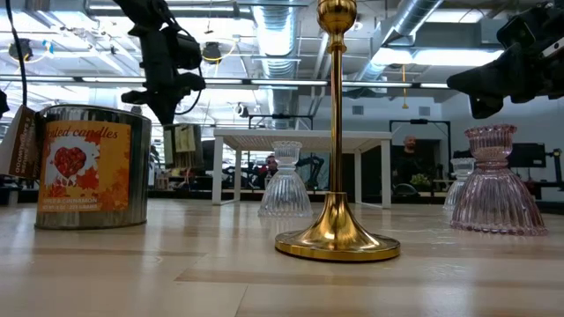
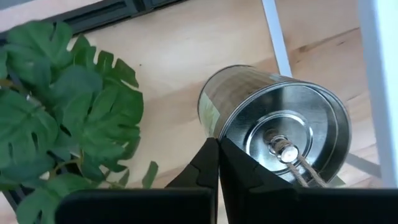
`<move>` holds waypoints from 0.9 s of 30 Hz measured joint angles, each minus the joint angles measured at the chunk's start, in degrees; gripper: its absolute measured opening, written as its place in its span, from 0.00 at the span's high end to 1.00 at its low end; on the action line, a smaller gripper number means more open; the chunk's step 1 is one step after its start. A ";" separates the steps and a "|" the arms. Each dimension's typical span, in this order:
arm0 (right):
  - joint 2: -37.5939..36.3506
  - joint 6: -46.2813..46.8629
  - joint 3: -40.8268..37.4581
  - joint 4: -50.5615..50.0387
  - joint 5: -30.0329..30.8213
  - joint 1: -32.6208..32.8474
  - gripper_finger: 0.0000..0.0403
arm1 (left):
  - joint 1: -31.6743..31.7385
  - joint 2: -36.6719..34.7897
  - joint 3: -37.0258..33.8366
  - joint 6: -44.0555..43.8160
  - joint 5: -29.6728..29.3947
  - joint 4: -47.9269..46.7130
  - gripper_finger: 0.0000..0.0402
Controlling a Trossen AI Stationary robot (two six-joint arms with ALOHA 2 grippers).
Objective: Pick & Place candle stick holders
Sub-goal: Put the top silver scented candle on the shelf
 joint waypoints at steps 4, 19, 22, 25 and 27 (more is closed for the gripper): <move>0.02 0.00 0.00 0.00 -0.02 0.00 0.99 | -0.09 -0.08 2.04 -0.80 -0.01 -1.88 1.00; 0.02 0.00 0.00 0.00 -0.04 -0.02 0.99 | -0.26 0.56 12.53 -6.76 2.87 -6.32 1.00; 0.01 0.00 0.00 0.00 -0.03 -0.01 0.99 | -1.18 1.62 14.54 -7.20 3.73 -6.70 1.00; 0.00 -0.02 0.00 0.00 -0.02 -0.02 0.99 | -2.36 3.31 17.40 -7.46 3.90 -6.51 1.00; 0.02 -0.02 0.00 0.00 -0.03 -0.02 0.99 | -3.35 4.73 19.46 -7.94 4.06 -6.54 1.00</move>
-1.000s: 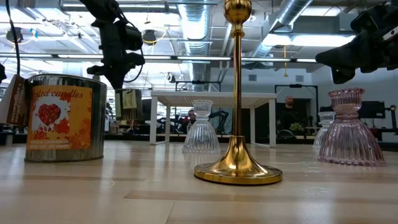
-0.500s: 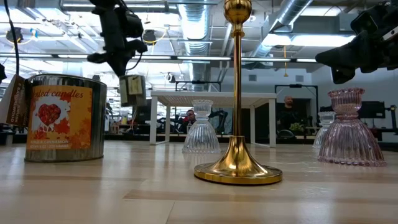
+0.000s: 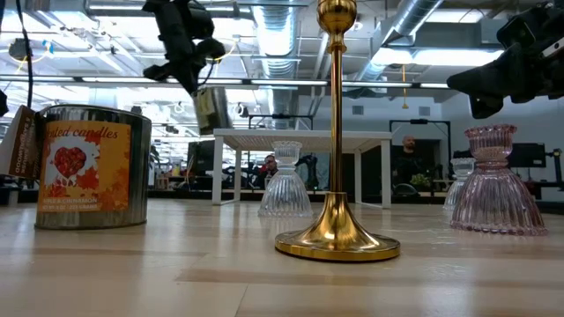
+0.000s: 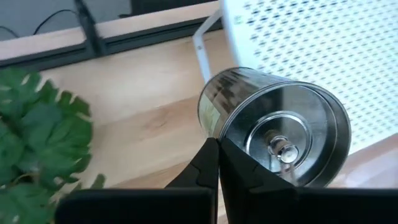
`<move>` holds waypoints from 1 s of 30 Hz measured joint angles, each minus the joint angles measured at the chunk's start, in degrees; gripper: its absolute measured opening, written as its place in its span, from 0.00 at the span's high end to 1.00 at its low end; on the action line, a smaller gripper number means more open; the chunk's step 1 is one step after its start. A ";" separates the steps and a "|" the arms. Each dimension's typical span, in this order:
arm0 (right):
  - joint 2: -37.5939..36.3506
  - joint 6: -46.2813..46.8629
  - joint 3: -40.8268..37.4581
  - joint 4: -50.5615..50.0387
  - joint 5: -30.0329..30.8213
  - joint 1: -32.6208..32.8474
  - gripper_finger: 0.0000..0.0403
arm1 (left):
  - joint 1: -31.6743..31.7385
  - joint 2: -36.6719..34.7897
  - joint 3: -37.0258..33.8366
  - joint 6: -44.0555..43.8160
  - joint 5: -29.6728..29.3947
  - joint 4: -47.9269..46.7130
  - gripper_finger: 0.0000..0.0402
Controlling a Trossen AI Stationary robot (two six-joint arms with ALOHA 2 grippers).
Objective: Pick & Place candle stick holders
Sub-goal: Put the top silver scented candle on the shelf
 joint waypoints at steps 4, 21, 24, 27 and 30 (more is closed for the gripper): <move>0.00 -0.02 0.00 0.00 0.01 0.00 0.99 | -1.76 3.43 3.82 -0.04 -0.03 0.00 1.00; -0.02 0.02 0.00 -0.02 -0.01 0.01 0.99 | -3.62 12.70 14.58 1.47 -0.28 0.00 1.00; -0.01 0.03 0.00 -0.02 -0.01 0.01 0.99 | -3.63 13.37 16.51 1.54 -0.35 0.08 1.00; -0.02 0.04 0.00 -0.02 -0.01 0.01 0.99 | -3.76 14.84 17.96 1.90 -0.38 0.00 1.00; -0.02 0.04 0.00 -0.02 -0.01 0.00 0.99 | -4.57 16.27 19.21 2.02 -0.44 -0.22 1.00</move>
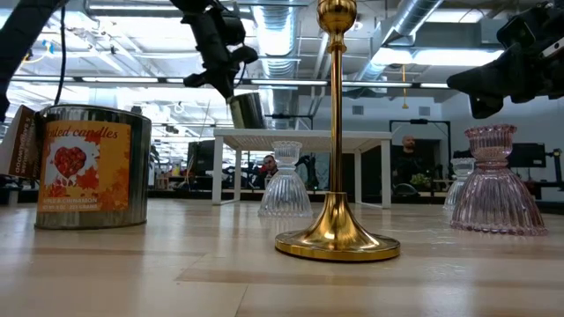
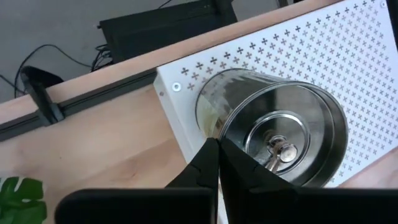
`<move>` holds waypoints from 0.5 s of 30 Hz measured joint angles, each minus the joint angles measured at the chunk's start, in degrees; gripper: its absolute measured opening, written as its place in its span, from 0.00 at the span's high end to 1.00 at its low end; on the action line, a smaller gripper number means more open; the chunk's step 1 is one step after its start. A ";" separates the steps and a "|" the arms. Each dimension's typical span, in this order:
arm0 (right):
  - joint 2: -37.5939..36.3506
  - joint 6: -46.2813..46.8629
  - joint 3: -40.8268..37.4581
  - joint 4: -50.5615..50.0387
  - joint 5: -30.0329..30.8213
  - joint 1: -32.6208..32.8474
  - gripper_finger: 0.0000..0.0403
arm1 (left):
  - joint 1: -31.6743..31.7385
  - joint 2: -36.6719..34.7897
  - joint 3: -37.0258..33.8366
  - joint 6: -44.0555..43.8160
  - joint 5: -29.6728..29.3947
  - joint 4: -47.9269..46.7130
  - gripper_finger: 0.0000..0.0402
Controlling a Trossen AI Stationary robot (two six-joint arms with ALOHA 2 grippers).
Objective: Pick & Place candle stick holders
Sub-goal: Put the top silver scented candle on the shelf
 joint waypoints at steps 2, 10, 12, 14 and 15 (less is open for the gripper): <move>0.00 0.00 0.00 0.00 0.00 0.02 0.99 | -0.61 1.02 0.98 0.51 0.08 -0.61 1.00; 0.01 0.00 0.00 -0.01 0.00 0.02 0.99 | -2.06 3.16 3.08 1.17 -0.40 -1.81 1.00; 0.02 0.00 0.00 0.00 0.00 0.02 0.99 | -2.05 3.11 3.08 1.17 -0.87 -1.83 1.00; 0.00 0.02 0.00 0.00 0.00 0.02 0.99 | -2.02 2.92 3.08 1.36 -1.94 -1.83 1.00; 0.00 0.02 0.00 0.00 -0.01 0.02 0.99 | -2.00 2.79 3.08 1.79 -2.47 -1.87 1.00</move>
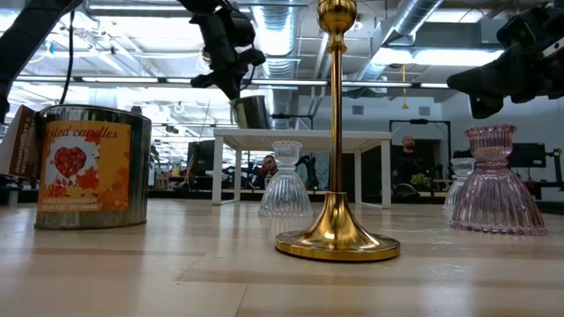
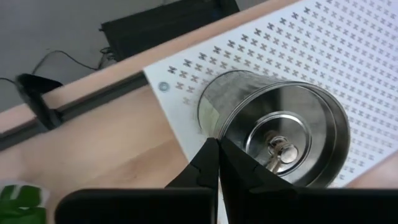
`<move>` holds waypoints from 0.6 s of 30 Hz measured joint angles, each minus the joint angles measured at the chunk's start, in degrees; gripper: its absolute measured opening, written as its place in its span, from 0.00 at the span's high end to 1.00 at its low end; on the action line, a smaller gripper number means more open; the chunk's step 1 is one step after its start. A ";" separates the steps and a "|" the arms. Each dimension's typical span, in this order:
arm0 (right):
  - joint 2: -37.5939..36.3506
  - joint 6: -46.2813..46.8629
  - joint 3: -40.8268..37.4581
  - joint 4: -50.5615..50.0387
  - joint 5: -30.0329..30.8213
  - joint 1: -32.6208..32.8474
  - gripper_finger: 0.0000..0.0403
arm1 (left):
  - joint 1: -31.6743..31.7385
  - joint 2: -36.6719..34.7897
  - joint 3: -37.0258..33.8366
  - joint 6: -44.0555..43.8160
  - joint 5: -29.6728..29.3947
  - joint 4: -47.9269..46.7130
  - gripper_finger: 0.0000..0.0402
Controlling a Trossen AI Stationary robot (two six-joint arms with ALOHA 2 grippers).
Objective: Pick & Place candle stick holders
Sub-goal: Put the top silver scented candle on the shelf
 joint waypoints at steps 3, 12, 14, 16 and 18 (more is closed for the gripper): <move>0.00 0.00 0.00 -0.02 -0.01 0.00 0.99 | 0.00 -0.29 0.00 0.45 -0.57 -0.37 0.99; 0.00 0.00 0.00 -0.02 -0.01 -0.02 0.99 | -0.79 -0.33 0.00 2.30 -0.39 -0.40 0.97; 0.00 0.00 0.00 -0.02 -0.02 -0.01 0.99 | -0.81 -0.37 0.00 2.35 -0.81 -0.38 0.96; 0.00 0.00 -0.02 -0.02 -0.01 0.00 0.99 | -0.81 -0.37 0.00 2.35 -1.24 -0.16 0.95; 0.02 0.00 -0.01 -0.02 -0.01 -0.02 0.99 | -0.81 -0.40 0.00 2.37 -1.38 0.06 0.93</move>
